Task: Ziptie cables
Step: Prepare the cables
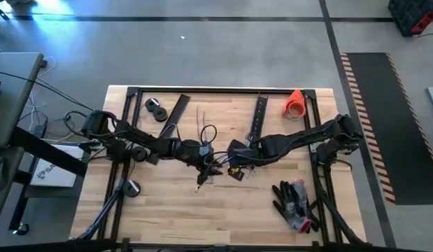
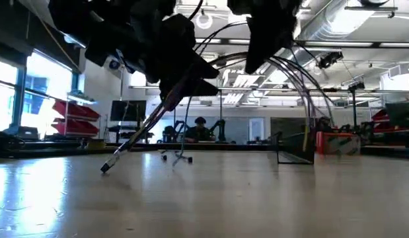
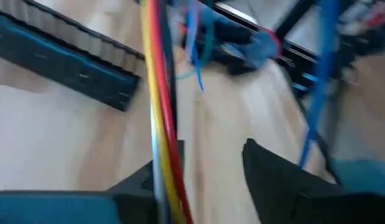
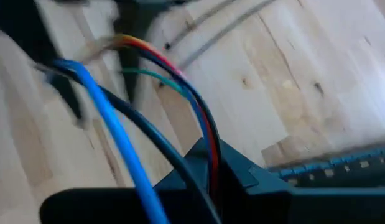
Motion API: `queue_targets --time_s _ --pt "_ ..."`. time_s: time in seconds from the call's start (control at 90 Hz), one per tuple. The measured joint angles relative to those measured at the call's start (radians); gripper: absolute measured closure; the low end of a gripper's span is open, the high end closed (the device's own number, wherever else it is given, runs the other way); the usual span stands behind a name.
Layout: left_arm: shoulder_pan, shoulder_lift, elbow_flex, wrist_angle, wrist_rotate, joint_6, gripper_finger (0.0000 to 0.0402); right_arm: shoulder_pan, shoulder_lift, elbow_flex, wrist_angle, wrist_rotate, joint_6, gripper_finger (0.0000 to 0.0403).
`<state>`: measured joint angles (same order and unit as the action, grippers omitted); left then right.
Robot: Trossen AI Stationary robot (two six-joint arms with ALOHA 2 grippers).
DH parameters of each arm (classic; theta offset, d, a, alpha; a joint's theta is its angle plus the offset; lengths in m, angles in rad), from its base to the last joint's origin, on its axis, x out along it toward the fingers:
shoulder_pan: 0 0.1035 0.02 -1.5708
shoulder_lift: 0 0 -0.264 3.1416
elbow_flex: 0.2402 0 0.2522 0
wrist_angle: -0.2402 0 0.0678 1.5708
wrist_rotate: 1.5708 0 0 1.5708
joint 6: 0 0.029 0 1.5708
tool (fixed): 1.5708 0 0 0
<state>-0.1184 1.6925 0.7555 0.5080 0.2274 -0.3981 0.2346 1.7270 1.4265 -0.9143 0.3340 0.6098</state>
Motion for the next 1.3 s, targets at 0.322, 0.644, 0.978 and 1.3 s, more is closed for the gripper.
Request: queue_targets --time_s 0.322,0.644,0.978,1.3 --pt "-0.021 -0.175 0.000 -0.398 0.025 0.096 0.0382 0.030 0.035 -0.001 -0.031 0.003 0.078 0.0403" --pt "-0.032 -0.262 0.001 -0.857 -0.154 0.071 0.0372 0.030 0.104 -0.001 0.055 -0.054 0.093 0.0403" --pt "-0.038 -0.278 0.000 -1.036 -0.124 0.096 0.0235 0.028 0.106 -0.002 -0.022 -0.049 0.251 0.0403" --pt "-0.102 -0.211 -0.001 -0.370 -0.329 0.184 0.0193 0.027 0.105 -0.003 -0.048 -0.033 0.247 0.0403"
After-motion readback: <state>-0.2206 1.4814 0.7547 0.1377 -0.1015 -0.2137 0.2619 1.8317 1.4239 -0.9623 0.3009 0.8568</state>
